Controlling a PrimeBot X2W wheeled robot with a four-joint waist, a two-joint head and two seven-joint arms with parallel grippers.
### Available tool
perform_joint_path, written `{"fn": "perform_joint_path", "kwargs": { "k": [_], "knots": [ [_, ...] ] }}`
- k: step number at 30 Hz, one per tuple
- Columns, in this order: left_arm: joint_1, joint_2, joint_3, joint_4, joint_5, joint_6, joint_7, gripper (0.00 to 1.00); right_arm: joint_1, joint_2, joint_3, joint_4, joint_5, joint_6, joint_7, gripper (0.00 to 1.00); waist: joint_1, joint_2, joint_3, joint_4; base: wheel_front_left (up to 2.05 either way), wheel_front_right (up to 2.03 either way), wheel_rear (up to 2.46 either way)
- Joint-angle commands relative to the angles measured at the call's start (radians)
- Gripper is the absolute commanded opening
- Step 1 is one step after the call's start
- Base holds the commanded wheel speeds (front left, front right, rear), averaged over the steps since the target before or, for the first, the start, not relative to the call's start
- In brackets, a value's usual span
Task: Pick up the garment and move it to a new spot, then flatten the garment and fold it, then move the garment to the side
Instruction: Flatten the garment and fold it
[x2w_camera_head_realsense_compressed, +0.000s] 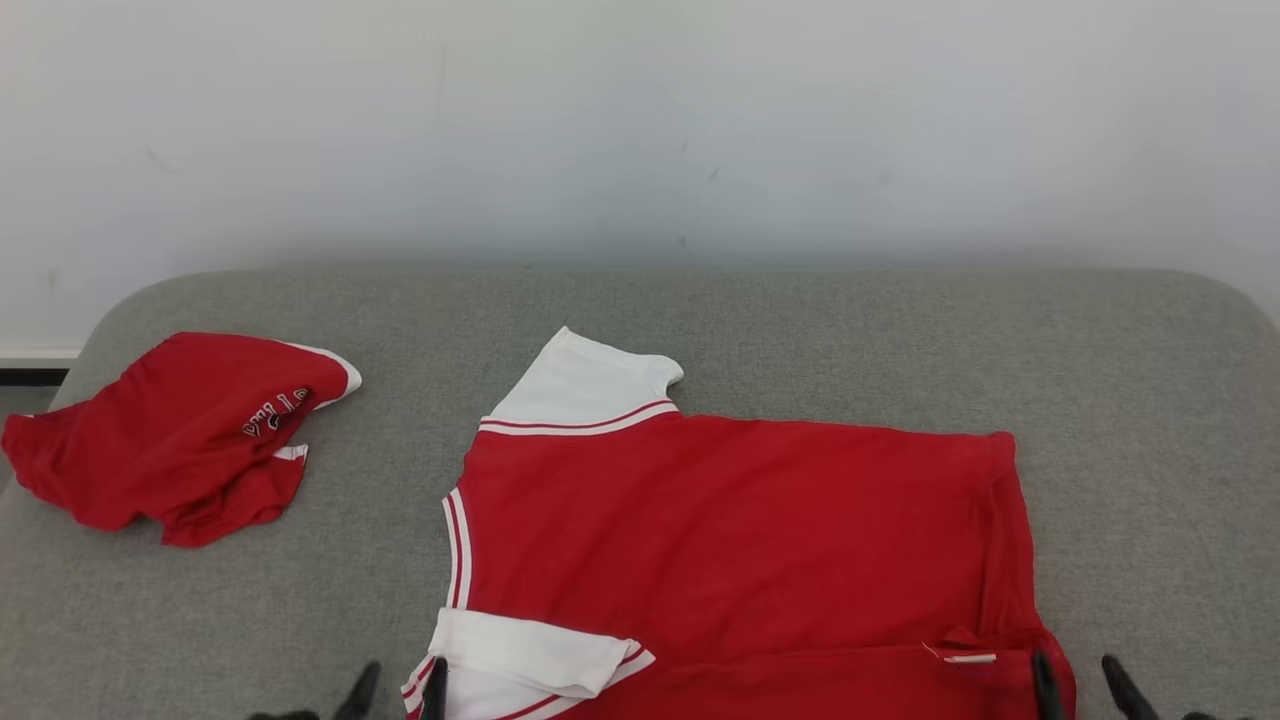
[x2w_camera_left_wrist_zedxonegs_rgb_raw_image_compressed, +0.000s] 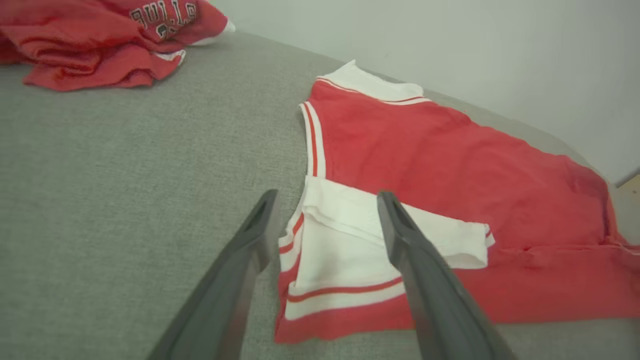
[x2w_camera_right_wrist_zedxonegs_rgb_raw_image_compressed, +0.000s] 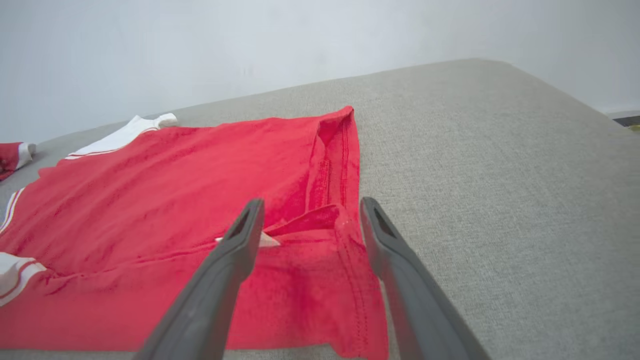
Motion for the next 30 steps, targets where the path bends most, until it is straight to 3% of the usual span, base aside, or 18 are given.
{"fn": "perform_joint_path", "kwargs": {
  "k": [1,10,21,30],
  "knots": [
    [0.013,0.001,0.027,-0.036,0.021,0.008,-0.005,1.00,-0.008,0.010,-0.014,-0.025,-0.018,-0.002,-0.022,1.00,0.0000,0.0000,-0.005,-0.003,0.00,0.00,0.00],
    [-0.004,0.001,0.173,-0.210,0.164,0.025,-0.003,1.00,-0.047,0.055,-0.015,-0.137,-0.099,-0.002,-0.101,1.00,0.0000,0.0000,-0.013,-0.004,0.00,0.00,0.00],
    [-0.067,0.007,0.238,-0.227,0.230,-0.008,-0.003,1.00,-0.078,0.081,0.034,-0.145,-0.172,-0.002,-0.138,1.00,0.0000,0.0000,-0.012,0.007,0.00,0.00,0.00],
    [0.000,0.010,0.302,-0.236,0.240,-0.028,-0.003,1.00,-0.063,0.086,0.038,-0.123,-0.177,-0.002,-0.147,1.00,0.0000,0.0000,-0.003,0.010,0.00,0.00,0.00]
  ]
}}
